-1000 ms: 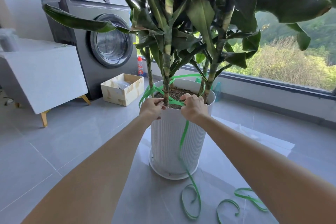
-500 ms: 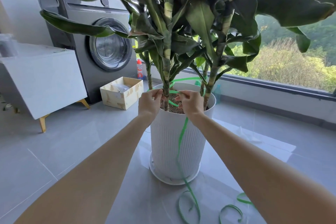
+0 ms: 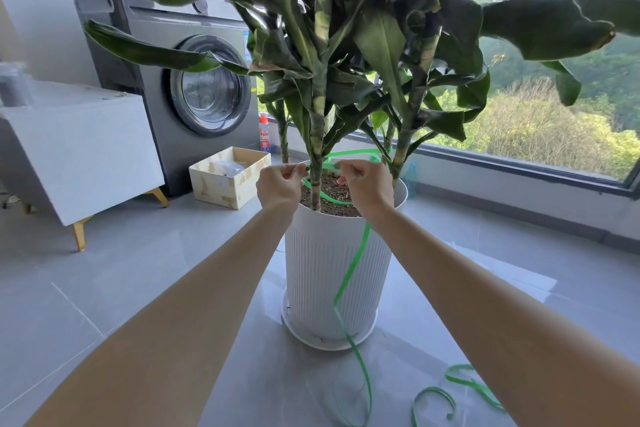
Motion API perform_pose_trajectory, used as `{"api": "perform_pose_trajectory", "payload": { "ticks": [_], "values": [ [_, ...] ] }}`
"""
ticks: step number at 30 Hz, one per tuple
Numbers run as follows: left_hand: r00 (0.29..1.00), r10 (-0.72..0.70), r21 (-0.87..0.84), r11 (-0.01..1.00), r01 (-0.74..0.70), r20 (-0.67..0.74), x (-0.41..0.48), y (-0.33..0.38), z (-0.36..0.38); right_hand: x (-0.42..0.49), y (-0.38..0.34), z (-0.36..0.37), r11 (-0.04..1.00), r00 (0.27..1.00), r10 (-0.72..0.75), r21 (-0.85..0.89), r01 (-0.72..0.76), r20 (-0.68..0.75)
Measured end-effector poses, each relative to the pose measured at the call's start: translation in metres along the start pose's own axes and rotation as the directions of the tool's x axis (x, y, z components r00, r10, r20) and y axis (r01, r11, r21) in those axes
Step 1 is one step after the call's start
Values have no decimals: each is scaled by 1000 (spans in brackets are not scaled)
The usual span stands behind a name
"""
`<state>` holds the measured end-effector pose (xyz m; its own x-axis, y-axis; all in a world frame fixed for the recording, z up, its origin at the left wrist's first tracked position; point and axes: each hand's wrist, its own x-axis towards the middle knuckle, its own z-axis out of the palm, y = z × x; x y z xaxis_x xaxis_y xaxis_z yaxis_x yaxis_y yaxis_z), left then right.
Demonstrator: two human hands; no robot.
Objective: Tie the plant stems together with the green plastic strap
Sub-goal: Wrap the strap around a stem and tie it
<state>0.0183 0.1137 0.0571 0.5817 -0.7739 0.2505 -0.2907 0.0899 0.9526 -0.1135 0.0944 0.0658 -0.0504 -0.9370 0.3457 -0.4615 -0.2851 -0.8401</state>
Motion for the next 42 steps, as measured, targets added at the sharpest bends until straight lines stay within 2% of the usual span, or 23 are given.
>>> {"api": "perform_pose_trajectory", "payload": {
  "ticks": [5,11,21,28,32,38,42],
  "values": [
    [986,166,97,981,-167,24,-4,-2,0,-1,1,-2,1000,1000,20,23,-20,17],
    [960,259,118,955,-271,111,-11,-6,-9,-1,4,-5,998,999,32,54,-34,31],
    [969,214,97,969,-227,127,-20,7,-12,-3,6,-13,998,995,9,58,-15,103],
    [975,214,106,970,-220,64,-18,8,-10,-7,5,-15,999,999,6,33,-8,42],
    [968,248,161,955,-250,34,-16,11,-10,-8,2,-16,1000,998,-4,29,2,64],
    [948,317,247,917,-312,22,-23,15,-8,-6,3,-18,991,990,42,118,-58,135],
    [948,317,295,906,-305,7,-27,20,-7,-8,5,-23,981,979,19,184,-57,202]
  ]
}}
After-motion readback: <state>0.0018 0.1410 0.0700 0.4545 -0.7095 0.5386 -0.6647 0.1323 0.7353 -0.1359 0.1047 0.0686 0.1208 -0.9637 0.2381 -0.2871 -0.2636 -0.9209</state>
